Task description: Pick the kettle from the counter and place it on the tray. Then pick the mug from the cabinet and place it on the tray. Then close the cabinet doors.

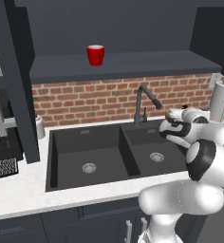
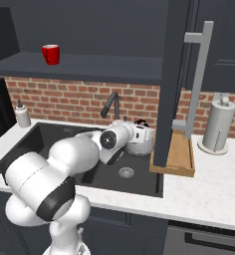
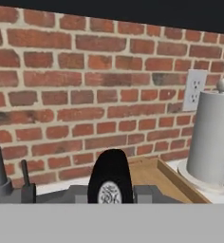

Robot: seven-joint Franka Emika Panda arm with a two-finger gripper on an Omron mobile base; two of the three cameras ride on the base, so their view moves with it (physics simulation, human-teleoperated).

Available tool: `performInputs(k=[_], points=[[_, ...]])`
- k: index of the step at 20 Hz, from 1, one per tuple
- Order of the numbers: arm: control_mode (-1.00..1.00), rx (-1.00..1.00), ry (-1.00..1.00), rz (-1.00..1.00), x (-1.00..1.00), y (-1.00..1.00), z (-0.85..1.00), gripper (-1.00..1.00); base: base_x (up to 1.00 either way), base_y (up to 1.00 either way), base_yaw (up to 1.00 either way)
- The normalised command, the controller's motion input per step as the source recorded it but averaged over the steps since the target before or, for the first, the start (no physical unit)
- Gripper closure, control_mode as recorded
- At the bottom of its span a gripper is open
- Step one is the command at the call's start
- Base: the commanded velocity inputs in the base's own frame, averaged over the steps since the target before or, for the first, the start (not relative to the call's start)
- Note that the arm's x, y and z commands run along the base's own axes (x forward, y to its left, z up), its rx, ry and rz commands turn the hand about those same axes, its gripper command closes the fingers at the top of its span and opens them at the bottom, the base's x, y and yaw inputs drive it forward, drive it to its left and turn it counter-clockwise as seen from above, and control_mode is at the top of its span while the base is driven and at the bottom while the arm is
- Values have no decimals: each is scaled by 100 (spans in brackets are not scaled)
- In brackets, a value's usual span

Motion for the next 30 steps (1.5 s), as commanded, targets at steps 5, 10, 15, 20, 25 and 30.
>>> performInputs(k=[5, 10, 15, 20, 25, 30], points=[[-100, 0, 0, 7, 46, -29, 0, 100, 0, 0, 0], [-100, 0, 0, 4, 37, -26, -4, 100, 0, 0, 0], [-100, 0, 0, 0, 28, -30, -5, 100, 0, 0, 0], [-100, 0, -3, 0, 19, -36, -10, 100, 0, 0, 0], [-100, 0, 0, 0, 19, -36, -3, 100, 0, 0, 0], [-100, 0, 0, 0, 14, -39, -16, 100, 0, 0, 0]])
